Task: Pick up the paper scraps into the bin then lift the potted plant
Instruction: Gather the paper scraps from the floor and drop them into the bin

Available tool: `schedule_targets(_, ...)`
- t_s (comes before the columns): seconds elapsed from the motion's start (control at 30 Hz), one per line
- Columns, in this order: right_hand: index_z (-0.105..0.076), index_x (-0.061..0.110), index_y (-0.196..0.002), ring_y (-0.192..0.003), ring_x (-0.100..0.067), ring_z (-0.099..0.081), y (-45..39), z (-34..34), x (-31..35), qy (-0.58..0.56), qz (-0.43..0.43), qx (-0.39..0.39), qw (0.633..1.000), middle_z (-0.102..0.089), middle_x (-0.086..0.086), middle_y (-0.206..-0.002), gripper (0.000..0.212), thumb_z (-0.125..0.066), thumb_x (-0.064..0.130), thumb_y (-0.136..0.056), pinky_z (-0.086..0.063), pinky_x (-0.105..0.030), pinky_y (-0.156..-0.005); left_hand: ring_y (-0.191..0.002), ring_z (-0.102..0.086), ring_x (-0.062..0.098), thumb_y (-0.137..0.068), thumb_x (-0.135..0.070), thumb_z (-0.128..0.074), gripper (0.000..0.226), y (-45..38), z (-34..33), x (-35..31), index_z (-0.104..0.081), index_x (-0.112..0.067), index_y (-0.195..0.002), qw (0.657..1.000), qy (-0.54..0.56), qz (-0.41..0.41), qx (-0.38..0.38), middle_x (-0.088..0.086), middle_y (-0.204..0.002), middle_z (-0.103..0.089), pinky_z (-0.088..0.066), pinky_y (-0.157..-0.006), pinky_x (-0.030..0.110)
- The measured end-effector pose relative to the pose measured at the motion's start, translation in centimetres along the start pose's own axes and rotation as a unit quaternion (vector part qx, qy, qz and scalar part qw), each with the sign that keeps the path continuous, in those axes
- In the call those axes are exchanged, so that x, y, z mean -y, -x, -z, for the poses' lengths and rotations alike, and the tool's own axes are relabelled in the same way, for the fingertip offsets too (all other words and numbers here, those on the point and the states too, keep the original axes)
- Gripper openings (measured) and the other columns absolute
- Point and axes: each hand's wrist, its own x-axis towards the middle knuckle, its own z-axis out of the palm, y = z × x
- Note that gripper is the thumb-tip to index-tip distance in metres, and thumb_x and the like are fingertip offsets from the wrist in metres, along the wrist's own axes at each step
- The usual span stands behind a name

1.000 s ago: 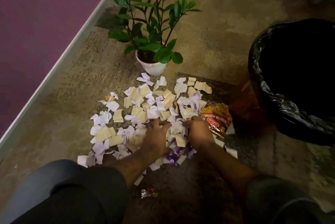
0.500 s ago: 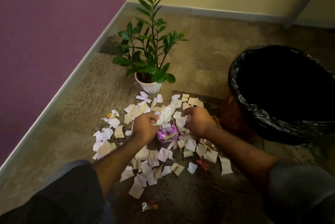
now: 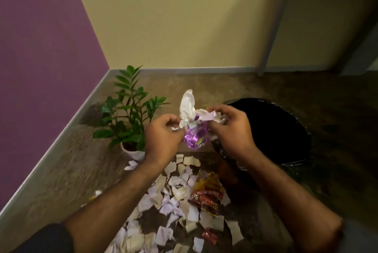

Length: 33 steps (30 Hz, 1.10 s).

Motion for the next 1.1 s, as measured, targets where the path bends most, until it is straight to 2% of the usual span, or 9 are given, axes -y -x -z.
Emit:
schedule_targets(0.2,-0.073,0.016,-0.099,-0.083,-0.017,-0.069,-2.4,5.9,-1.1,0.036,-0.018,-0.109,0.993,-0.073,-0.002,-0.095,0.026,-0.08,0.014,-0.074,-0.058,-0.032,-0.073,-0.073,-0.066,0.008,-0.072,-0.012,-0.08,0.013,-1.5,-6.1,-5.4,-0.073,-0.015,-0.083,0.997,0.029,-0.067,0.017,-0.008,-0.077,-0.07,-0.055,-0.065,0.025)
schedule_targets(0.37,-0.075,0.019,-0.093,-0.074,-0.012,-0.067,-3.0,9.3,-3.5,0.11,-0.053,-0.152,0.981,-0.072,0.001,-0.083,0.02,-0.078,0.016,-0.074,-0.052,-0.025,-0.065,-0.063,-0.058,-0.002,-0.07,-0.011,-0.078,0.011,-1.6,-10.9,-6.1,-0.072,-0.016,-0.078,0.993,0.014,-0.083,0.078,-0.01,-0.07,-0.067,-0.049,-0.06,0.02)
schedule_targets(0.47,-0.074,0.02,-0.094,-0.076,-0.01,-0.067,-3.1,9.8,-4.8,0.155,-0.085,-0.109,0.978,-0.07,0.006,-0.083,0.025,-0.079,0.013,-0.071,-0.048,-0.018,-0.06,-0.083,-0.067,0.011,-0.07,-0.011,-0.08,0.026,-1.4,-12.5,-5.3,-0.075,-0.013,-0.096,0.989,-0.021,-0.077,0.127,0.0,-0.091,-0.074,-0.056,-0.076,0.029)
schedule_targets(0.6,-0.071,0.017,-0.113,-0.086,-0.012,-0.068,-3.1,9.6,-6.0,0.203,-0.093,-0.041,0.974,-0.071,-0.002,-0.112,0.037,-0.075,0.008,-0.078,-0.051,-0.021,-0.072,-0.114,-0.062,0.015,-0.073,-0.015,-0.081,0.05,-1.5,-12.8,-3.7,-0.067,-0.012,-0.12,0.976,-0.081,-0.088,0.18,0.004,-0.121,-0.068,-0.049,-0.097,0.025)
schedule_targets(0.67,-0.07,0.018,-0.114,-0.087,-0.009,-0.067,-3.2,9.2,-6.2,0.218,-0.095,-0.029,0.971,-0.07,-0.002,-0.116,0.035,-0.071,0.006,-0.082,-0.053,-0.023,-0.071,-0.108,-0.064,0.013,-0.074,-0.012,-0.08,0.044,-1.5,-12.2,-3.0,-0.069,-0.015,-0.116,0.979,-0.073,-0.086,0.171,0.002,-0.116,-0.07,-0.051,-0.094,0.024)
schedule_targets(0.77,-0.072,0.019,-0.109,-0.097,-0.013,-0.066,-3.3,8.2,-5.8,0.251,-0.087,-0.053,0.963,-0.071,-0.002,-0.11,0.029,-0.066,0.006,-0.085,-0.051,-0.024,-0.079,-0.08,-0.065,0.004,-0.074,-0.009,-0.077,0.029,-1.3,-10.9,-1.9,-0.073,-0.02,-0.101,0.985,-0.041,-0.094,0.137,-0.004,-0.1,-0.073,-0.054,-0.078,0.022)
schedule_targets(0.83,-0.073,0.019,-0.104,-0.093,-0.015,-0.067,-3.0,6.9,-5.3,0.254,-0.065,-0.063,0.963,-0.072,-0.002,-0.101,0.022,-0.064,0.009,-0.086,-0.053,-0.027,-0.082,-0.065,-0.059,-0.001,-0.076,-0.01,-0.073,0.021,-1.0,-9.7,-0.9,-0.074,-0.022,-0.092,0.987,-0.027,-0.111,0.113,-0.008,-0.092,-0.072,-0.051,-0.066,0.017)
schedule_targets(0.9,-0.073,0.019,-0.102,-0.088,-0.014,-0.068,-2.3,5.0,-4.6,0.253,-0.02,-0.044,0.966,-0.074,0.0,-0.096,0.019,-0.064,0.013,-0.086,-0.055,-0.029,-0.083,-0.063,-0.058,0.001,-0.077,-0.011,-0.068,0.016,-0.5,-8.2,0.6,-0.073,-0.022,-0.086,0.988,-0.025,-0.129,0.082,-0.01,-0.087,-0.069,-0.048,-0.061,0.014)
schedule_targets(1.1,-0.07,0.013,-0.097,-0.086,-0.022,-0.06,1.7,-1.9,-4.4,0.312,0.194,0.075,0.927,-0.066,-0.004,-0.09,0.016,-0.058,0.017,-0.086,-0.05,-0.034,-0.071,-0.07,-0.057,0.007,-0.076,-0.007,-0.066,0.013,2.5,-3.6,8.6,-0.07,-0.019,-0.081,0.985,-0.095,-0.124,0.072,-0.006,-0.082,-0.065,-0.049,-0.063,0.025)
